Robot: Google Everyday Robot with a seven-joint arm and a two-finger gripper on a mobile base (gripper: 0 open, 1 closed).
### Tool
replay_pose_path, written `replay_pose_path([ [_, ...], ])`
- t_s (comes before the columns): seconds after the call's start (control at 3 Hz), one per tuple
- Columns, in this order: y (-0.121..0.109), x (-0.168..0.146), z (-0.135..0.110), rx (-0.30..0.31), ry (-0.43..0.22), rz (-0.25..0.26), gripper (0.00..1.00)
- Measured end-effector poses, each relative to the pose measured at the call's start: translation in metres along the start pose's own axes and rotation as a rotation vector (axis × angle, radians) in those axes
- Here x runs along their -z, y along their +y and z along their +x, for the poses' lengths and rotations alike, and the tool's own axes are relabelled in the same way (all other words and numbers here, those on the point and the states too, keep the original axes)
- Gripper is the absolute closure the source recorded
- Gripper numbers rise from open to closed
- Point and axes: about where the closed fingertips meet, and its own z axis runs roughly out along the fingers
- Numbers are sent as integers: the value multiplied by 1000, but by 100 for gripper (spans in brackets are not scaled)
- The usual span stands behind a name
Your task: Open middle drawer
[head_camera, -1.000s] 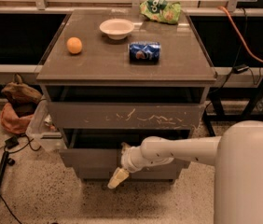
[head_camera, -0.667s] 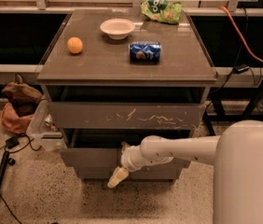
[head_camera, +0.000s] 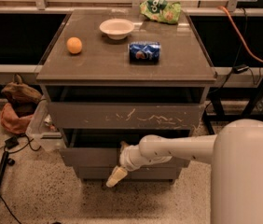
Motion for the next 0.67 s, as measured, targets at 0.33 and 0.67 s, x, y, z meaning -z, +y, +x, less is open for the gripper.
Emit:
replay_pose_path([
  [0.33, 0, 0, -2, -2, 0, -1, 0],
  [0.67, -2, -3, -3, -6, 0, -4, 0],
])
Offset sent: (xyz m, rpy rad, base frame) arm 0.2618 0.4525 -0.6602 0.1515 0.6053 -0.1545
